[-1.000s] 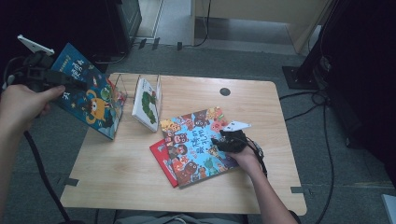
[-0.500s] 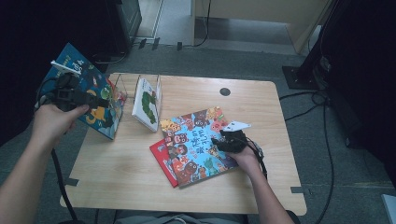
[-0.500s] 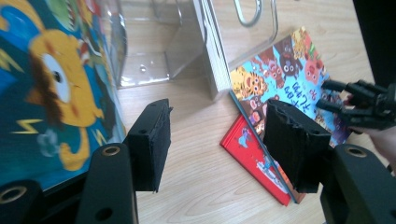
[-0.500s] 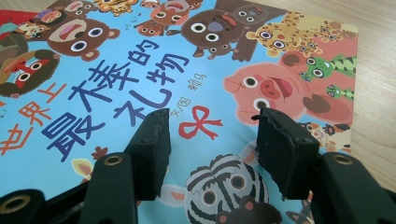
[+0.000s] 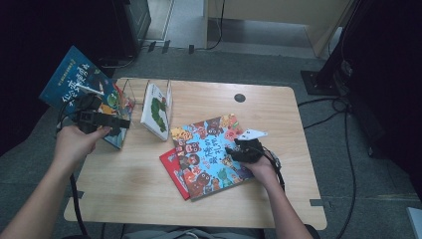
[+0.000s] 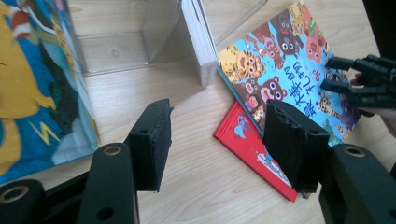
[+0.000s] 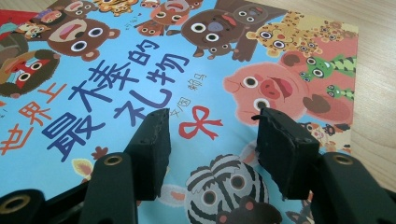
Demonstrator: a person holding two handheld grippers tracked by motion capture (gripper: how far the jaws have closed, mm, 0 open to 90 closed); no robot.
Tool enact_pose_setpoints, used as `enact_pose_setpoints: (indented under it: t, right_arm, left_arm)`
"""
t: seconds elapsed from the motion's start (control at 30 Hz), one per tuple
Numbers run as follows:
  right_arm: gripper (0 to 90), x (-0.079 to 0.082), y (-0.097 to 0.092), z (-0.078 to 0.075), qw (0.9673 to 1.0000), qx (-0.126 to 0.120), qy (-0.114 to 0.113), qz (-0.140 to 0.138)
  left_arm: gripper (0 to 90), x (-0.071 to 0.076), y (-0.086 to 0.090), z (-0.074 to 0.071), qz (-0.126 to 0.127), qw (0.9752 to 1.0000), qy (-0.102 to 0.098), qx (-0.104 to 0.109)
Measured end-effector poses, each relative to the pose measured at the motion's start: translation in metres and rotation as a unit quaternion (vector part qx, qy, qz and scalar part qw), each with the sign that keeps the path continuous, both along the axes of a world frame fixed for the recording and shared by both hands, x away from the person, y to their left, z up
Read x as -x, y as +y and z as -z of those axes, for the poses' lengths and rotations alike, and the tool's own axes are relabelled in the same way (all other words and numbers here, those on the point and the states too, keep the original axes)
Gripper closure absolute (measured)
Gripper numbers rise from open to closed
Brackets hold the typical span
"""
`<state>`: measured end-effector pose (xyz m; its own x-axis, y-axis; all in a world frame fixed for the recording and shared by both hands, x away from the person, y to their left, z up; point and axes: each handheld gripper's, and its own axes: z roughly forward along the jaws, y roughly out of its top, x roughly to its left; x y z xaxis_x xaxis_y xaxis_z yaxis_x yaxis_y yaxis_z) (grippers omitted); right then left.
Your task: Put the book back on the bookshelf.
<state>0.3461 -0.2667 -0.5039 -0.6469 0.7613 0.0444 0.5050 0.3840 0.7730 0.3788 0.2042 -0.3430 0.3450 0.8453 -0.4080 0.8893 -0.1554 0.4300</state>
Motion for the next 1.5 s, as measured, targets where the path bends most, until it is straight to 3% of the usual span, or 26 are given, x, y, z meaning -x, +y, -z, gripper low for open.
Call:
enact_pose_setpoints:
  t: [0.2,0.7,1.03,1.13,1.5]
  right_arm:
    - [44.3,0.0,-0.001,0.0,1.0,-0.005,0.003,0.004]
    - [47.1,-0.001,-0.006,-0.001,0.9998,-0.013,0.013,0.006]
    - [49.8,-0.001,-0.011,-0.002,0.9997,-0.017,0.015,0.01]
    - [50.3,0.0,-0.014,-0.002,0.9996,-0.018,0.016,0.013]
    - [55.7,0.0,-0.022,-0.003,0.9994,-0.022,0.019,0.02]
  left_arm:
    - [42.8,0.006,-0.01,0.01,0.013,0.9999,-0.003,0.004]
    - [43.0,0.011,-0.039,0.044,0.04,0.999,0.013,0.014]
    - [43.1,0.012,-0.052,0.059,0.047,0.9987,0.015,0.014]
    - [43.2,0.014,-0.058,0.067,0.055,0.9981,0.018,0.024]
    - [44.2,0.019,-0.079,0.087,0.074,0.997,0.017,0.013]
